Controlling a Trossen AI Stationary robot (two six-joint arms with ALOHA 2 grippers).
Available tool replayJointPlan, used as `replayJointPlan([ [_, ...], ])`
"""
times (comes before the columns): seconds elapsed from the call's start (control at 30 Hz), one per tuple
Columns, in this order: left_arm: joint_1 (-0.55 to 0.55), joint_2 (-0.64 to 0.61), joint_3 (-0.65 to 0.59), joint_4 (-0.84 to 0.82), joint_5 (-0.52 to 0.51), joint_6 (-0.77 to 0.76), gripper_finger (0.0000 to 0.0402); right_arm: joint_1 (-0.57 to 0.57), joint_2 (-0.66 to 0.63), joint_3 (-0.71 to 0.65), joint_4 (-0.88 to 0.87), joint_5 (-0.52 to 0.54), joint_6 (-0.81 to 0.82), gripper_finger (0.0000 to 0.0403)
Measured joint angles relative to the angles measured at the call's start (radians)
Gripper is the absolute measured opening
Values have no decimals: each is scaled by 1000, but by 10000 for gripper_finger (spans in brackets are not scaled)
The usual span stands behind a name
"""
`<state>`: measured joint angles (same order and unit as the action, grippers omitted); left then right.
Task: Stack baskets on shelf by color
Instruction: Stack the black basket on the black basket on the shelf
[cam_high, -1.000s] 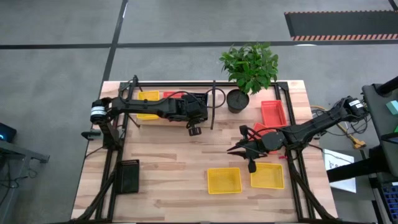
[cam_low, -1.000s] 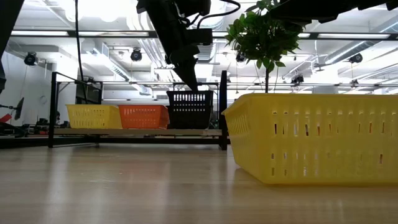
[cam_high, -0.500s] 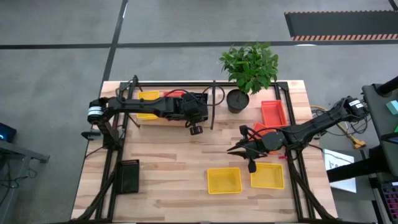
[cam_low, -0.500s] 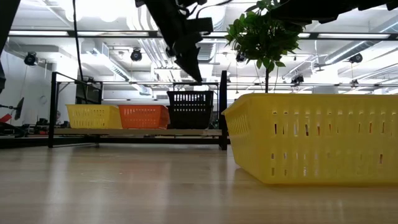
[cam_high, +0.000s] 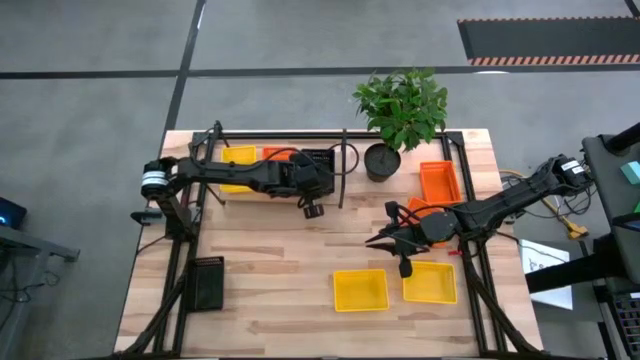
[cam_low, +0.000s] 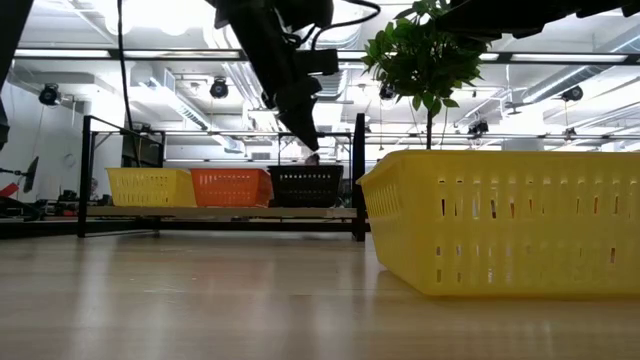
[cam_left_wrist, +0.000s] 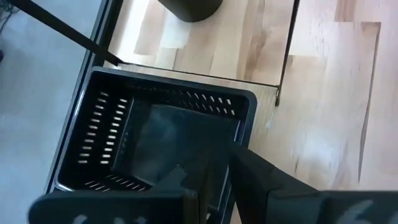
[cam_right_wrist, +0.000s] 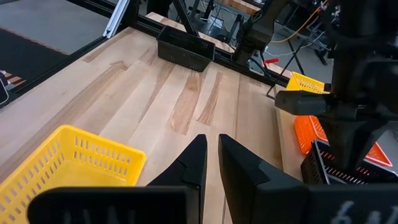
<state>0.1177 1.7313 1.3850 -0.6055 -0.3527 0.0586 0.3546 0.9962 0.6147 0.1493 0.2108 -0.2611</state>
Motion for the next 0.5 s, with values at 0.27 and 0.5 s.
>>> replayJointPlan([
  [0.27, -67, -45, 40, -7, 4, -77, 42, 0, 0, 0, -3, 0, 0, 34],
  [0.5, -275, -129, 12, -51, 19, -342, 42, 0, 0, 0, -3, 0, -3, 34],
])
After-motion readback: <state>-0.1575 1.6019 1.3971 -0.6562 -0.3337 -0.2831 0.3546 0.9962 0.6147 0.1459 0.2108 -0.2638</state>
